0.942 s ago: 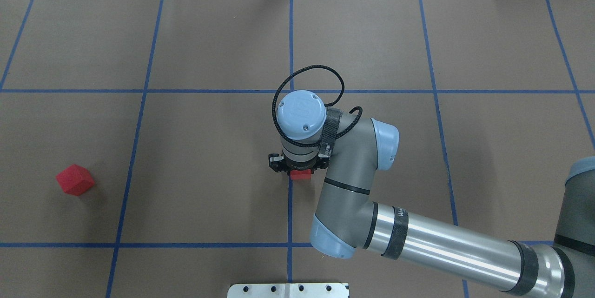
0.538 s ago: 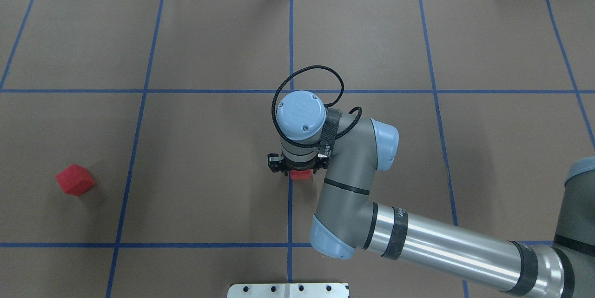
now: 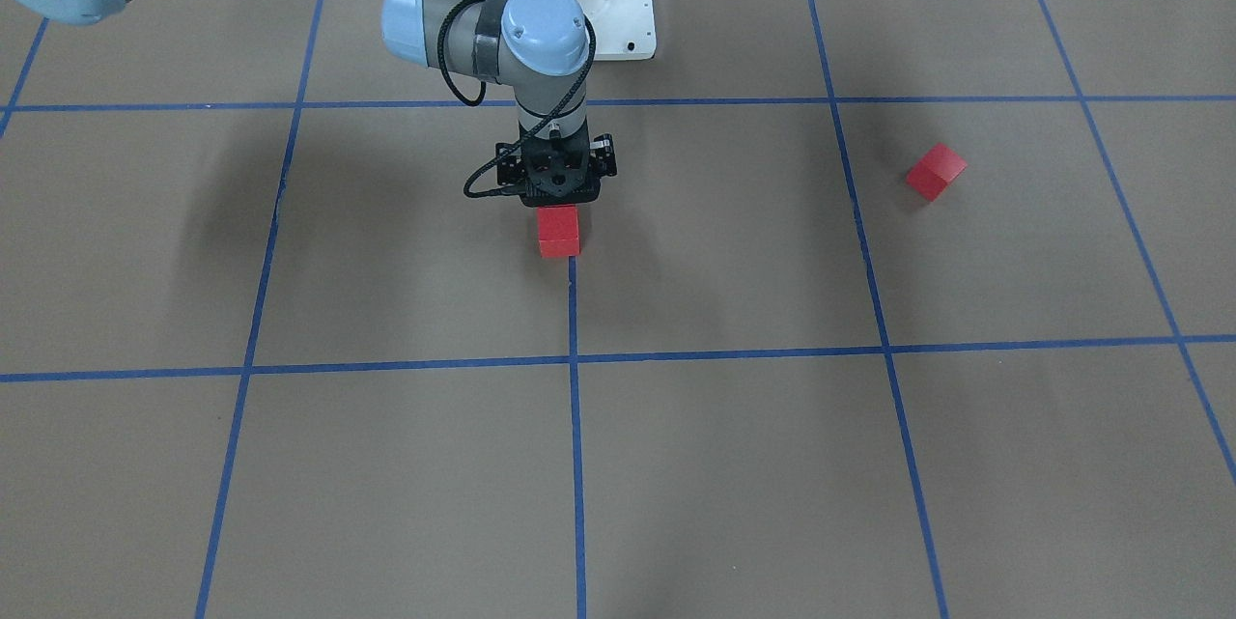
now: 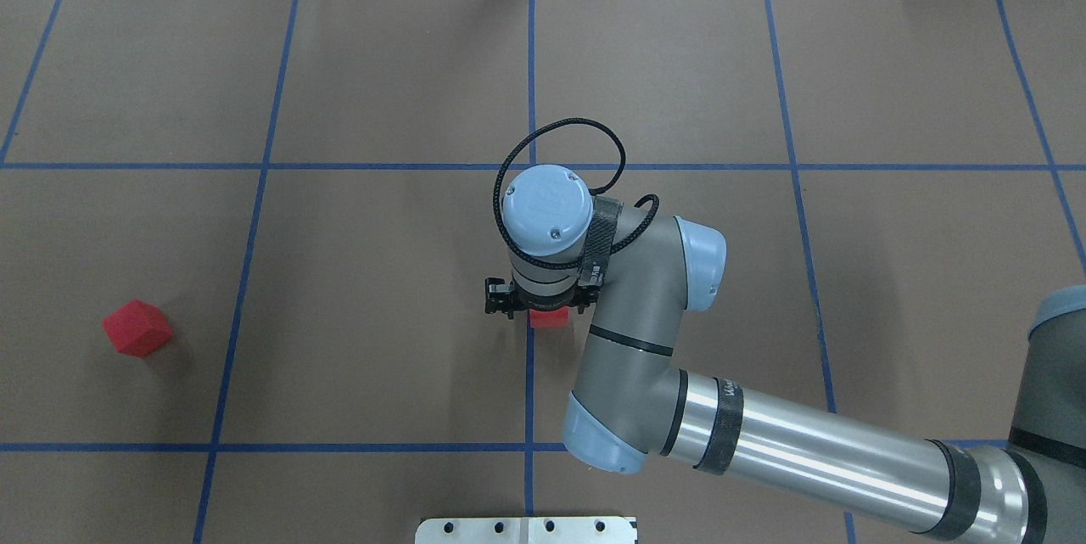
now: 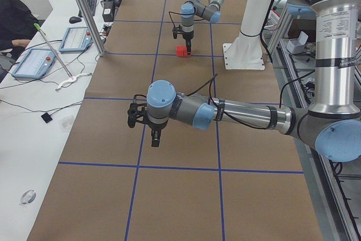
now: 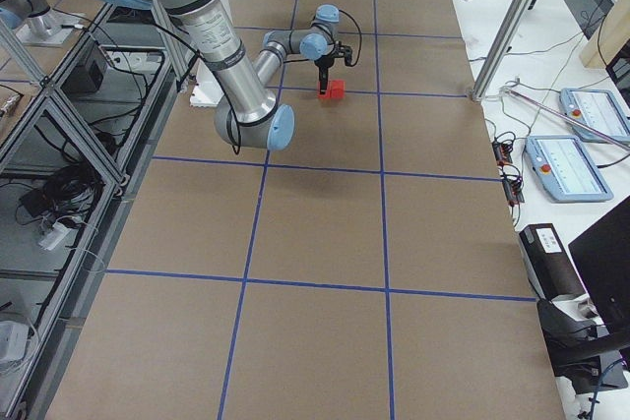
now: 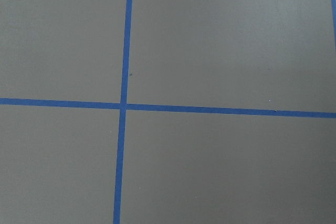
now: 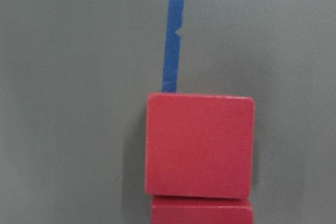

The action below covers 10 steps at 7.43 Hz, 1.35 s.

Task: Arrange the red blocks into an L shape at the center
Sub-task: 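Lower the held cube beside the center cube, nearer the robot, then open and raise the right gripper away while the left gripper approaches the far cube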

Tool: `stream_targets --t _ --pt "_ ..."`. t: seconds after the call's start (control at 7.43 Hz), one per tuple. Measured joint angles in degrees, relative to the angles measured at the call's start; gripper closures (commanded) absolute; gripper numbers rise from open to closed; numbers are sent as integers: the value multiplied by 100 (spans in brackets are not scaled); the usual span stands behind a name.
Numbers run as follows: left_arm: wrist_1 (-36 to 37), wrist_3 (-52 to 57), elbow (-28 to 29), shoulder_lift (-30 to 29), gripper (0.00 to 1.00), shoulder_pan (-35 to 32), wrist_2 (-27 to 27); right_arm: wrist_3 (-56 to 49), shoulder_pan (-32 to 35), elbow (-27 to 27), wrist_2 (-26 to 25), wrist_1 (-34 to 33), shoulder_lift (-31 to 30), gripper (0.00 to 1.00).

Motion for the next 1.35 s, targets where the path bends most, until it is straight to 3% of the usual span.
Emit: stream_targets --t 0.27,0.67,0.94,1.35 --pt "-18 -230 -42 -23 0 61 6 1 119 378 37 -154 -111 0" --pt "-329 -1566 -384 31 0 809 103 -13 617 1526 294 -442 -820 0" --pt "-970 -3482 -557 168 0 1654 422 -297 1289 1933 873 -447 -1379 0" --pt "-1318 -6848 -1133 412 0 3309 1549 -1156 2232 2096 1449 -405 -2106 0"
